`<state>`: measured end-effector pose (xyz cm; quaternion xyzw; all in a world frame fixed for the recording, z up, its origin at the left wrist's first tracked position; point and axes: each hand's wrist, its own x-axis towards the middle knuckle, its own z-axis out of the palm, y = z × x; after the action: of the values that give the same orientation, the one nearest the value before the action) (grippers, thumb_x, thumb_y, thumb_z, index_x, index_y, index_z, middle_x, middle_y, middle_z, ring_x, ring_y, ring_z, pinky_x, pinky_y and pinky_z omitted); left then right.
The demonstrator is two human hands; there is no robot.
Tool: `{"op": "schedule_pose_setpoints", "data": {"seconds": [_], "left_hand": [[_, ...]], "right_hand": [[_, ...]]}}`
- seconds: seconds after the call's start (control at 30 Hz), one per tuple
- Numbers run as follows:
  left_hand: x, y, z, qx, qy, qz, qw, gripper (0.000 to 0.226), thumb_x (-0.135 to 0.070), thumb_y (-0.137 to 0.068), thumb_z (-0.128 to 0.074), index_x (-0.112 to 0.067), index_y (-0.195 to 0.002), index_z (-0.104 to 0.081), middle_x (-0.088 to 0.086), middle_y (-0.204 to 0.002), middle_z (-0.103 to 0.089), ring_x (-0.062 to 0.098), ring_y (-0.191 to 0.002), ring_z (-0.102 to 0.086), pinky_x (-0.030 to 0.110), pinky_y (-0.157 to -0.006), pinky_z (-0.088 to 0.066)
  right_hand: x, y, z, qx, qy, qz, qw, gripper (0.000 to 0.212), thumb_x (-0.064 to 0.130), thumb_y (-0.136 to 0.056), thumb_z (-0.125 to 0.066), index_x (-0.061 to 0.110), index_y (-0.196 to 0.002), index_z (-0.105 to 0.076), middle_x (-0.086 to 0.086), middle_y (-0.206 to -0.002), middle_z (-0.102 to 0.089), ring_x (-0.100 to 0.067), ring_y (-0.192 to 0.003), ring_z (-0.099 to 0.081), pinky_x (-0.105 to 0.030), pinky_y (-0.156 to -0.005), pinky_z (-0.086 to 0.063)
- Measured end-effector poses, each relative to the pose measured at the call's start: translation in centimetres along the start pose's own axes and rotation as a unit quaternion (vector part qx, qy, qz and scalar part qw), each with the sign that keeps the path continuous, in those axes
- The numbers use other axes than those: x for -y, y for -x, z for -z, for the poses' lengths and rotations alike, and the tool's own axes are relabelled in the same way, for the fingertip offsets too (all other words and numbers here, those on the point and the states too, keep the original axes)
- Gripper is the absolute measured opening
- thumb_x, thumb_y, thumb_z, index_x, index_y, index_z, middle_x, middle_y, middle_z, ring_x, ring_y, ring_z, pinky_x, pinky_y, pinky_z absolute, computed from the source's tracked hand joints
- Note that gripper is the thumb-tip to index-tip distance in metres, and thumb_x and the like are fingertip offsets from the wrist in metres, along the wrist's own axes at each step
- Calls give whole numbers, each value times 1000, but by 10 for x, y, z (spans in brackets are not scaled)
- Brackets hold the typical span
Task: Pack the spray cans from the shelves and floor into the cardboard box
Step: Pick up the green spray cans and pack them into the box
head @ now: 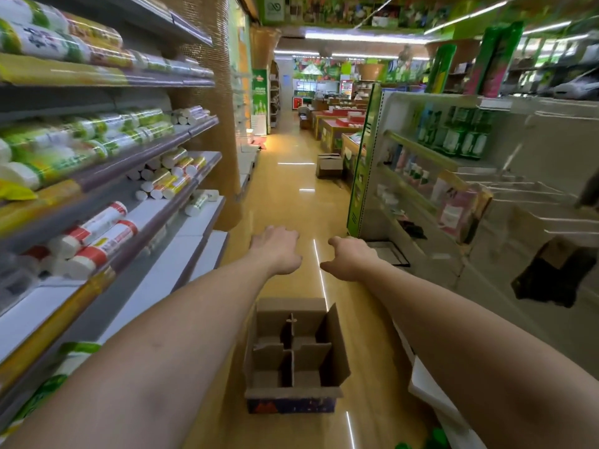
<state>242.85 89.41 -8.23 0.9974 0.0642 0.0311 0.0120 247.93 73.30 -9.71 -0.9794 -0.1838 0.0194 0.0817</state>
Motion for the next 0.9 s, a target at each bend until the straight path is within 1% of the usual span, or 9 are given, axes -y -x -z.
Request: {"op": "schedule_pose_setpoints", "data": {"seconds": [0.13, 0.3, 0.37, 0.43, 0.5, 0.6, 0.7, 0.8, 0.9], "left_hand": [[6, -80, 0, 5, -5, 4, 1000, 53, -46, -95, -56, -23, -142, -49, 7, -136, -53, 31, -123, -50, 46, -94, -50], [-4, -166, -4, -11, 34, 1, 999, 54, -46, -96, -53, -24, -145, -46, 6, -141, -49, 32, -129, -46, 45, -95, -48], [-15, -194, -10, -1, 36, -17, 999, 55, -44, -97, -52, -24, -147, -44, 6, -144, -46, 32, -130, -44, 44, -95, -48], [-29, -224, -19, 9, 38, -43, 998, 54, -43, -97, -52, -23, -147, -43, 8, -147, -43, 33, -133, -41, 47, -100, -46], [-46, -256, -29, 19, 41, -67, 997, 53, -41, -97, -52, -22, -146, -44, 9, -148, -42, 33, -135, -39, 48, -101, -46], [-77, -300, -48, 41, 41, -124, 991, 49, -40, -96, -51, -20, -141, -47, 9, -144, -44, 33, -133, -39, 48, -99, -46], [-115, -334, -66, 49, 35, -196, 979, 50, -42, -96, -52, -20, -141, -46, 9, -142, -45, 33, -131, -41, 49, -98, -46], [-163, -358, -84, 58, 44, -275, 959, 54, -44, -95, -54, -21, -144, -44, 8, -144, -45, 33, -132, -41, 47, -101, -46], [-218, -364, -101, 67, 52, -360, 929, 59, -44, -94, -56, -23, -146, -41, 8, -145, -46, 32, -133, -42, 48, -105, -44]], "right_hand": [[-21, -78, 6, -2, 2, 5, 1000, 60, 52, -93, -61, 23, -144, -45, -8, -135, -56, -31, -125, -50, -48, -100, -47], [-55, -162, 14, -12, -15, -12, 1000, 63, 52, -93, -61, 24, -146, -43, -8, -136, -55, -31, -124, -52, -50, -101, -48], [-72, -183, 9, -9, -21, -29, 999, 63, 53, -91, -63, 25, -145, -44, -7, -134, -56, -30, -123, -53, -51, -100, -49], [-95, -202, 2, -7, -25, -48, 999, 61, 54, -90, -63, 25, -141, -47, -7, -129, -56, -29, -119, -54, -50, -97, -50], [-120, -217, -3, -3, -30, -71, 997, 58, 54, -89, -62, 25, -137, -49, -7, -128, -56, -29, -116, -55, -50, -95, -52], [-157, -230, -10, -6, -57, -124, 991, 55, 50, -91, -62, 24, -138, -49, -8, -130, -56, -30, -116, -56, -51, -96, -52], [-190, -232, -18, -28, -64, -198, 978, 52, 48, -92, -61, 23, -136, -49, -10, -129, -55, -32, -117, -54, -51, -98, -49], [-220, -219, -23, -52, -74, -285, 954, 52, 47, -92, -61, 21, -136, -47, -11, -132, -53, -34, -121, -51, -51, -100, -46], [-248, -187, -29, -63, -81, -367, 924, 54, 46, -93, -61, 20, -138, -46, -11, -135, -51, -35, -123, -50, -52, -102, -44]]}}
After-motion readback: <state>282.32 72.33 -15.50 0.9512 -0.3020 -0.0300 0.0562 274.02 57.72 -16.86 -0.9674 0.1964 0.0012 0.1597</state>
